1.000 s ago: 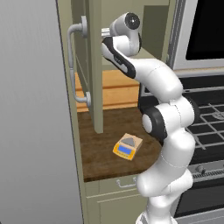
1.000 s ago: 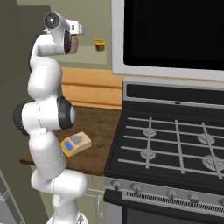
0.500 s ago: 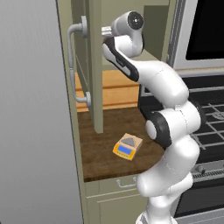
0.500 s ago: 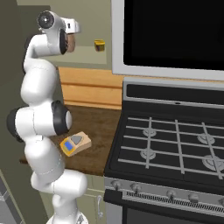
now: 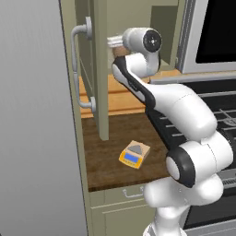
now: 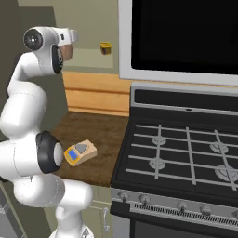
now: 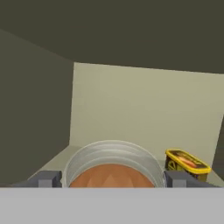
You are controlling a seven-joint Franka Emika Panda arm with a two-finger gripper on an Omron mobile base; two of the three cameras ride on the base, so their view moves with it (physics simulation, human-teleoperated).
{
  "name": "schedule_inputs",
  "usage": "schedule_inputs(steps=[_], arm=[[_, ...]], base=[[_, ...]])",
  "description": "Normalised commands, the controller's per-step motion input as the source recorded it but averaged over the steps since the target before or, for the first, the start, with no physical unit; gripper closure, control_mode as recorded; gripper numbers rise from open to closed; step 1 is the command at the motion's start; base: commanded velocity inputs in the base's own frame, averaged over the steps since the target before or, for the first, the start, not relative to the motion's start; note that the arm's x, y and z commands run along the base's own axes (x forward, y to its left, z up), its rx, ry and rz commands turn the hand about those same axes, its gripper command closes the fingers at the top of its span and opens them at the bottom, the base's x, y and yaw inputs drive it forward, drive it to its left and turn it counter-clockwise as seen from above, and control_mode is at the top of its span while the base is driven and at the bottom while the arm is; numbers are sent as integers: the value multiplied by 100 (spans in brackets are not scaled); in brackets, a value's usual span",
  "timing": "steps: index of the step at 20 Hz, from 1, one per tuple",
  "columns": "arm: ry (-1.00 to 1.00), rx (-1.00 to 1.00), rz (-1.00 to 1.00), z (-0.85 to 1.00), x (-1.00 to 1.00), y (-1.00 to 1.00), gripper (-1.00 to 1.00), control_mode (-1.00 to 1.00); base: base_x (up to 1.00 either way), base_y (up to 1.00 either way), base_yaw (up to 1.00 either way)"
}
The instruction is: Pick the honey bottle and place it on the digital scale for weighing, and close the cabinet.
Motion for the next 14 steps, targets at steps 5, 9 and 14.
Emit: schedule_inputs(steps=[5, 9, 14], arm=[[-10, 0, 0, 0, -100, 0, 100, -100], [0, 0, 0, 0, -100, -7, 100, -100], [5, 0, 0, 17, -100, -27, 100, -100]], base=[[0, 0, 0], [0, 0, 0], [0, 0, 0]])
